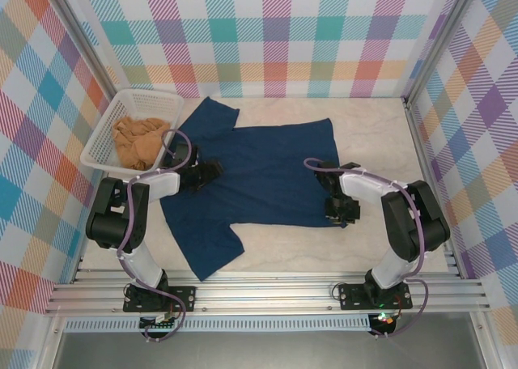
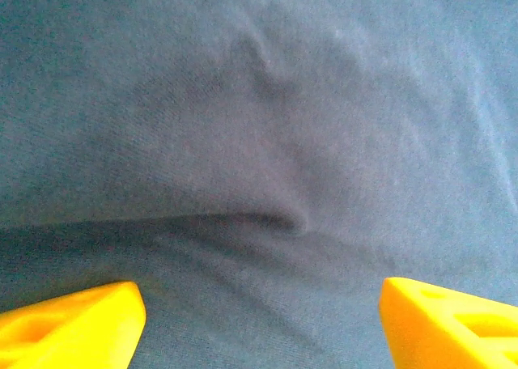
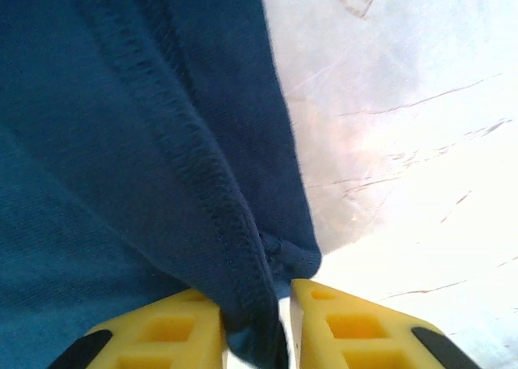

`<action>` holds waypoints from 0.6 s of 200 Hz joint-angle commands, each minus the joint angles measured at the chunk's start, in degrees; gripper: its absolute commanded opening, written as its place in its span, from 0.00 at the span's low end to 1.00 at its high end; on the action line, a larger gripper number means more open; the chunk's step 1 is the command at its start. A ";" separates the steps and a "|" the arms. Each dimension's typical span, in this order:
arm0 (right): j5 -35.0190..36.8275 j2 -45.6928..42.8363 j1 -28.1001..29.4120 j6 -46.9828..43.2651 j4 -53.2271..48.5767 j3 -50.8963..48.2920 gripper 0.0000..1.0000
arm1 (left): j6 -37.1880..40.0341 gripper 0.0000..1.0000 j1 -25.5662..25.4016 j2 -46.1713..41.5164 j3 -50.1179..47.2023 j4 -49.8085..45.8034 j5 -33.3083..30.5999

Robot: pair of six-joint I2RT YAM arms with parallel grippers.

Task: Fold the inside-out t-shirt

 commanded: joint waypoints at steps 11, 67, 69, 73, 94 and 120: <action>4.60 1.00 -3.07 -2.77 -5.47 2.54 0.24 | 0.61 0.79 2.15 3.96 -4.46 -3.42 -0.03; 5.77 0.89 -8.38 -5.33 -7.31 5.45 0.24 | 0.87 0.79 2.21 4.05 -4.61 -2.88 0.40; 5.88 0.80 -8.43 -5.36 -7.39 5.51 0.24 | 0.85 0.79 2.23 4.01 -4.59 -2.89 0.40; 5.91 0.58 -8.42 -5.44 -7.53 5.67 0.23 | 0.96 0.79 2.23 4.06 -4.65 -2.89 0.44; 4.80 -1.46 -8.39 -5.17 -8.23 5.38 0.24 | 0.97 0.79 2.24 4.09 -4.72 -2.80 0.46; 1.18 -4.88 -6.80 -5.06 -7.41 3.54 0.27 | 0.95 0.79 2.24 4.15 -4.78 -2.50 0.58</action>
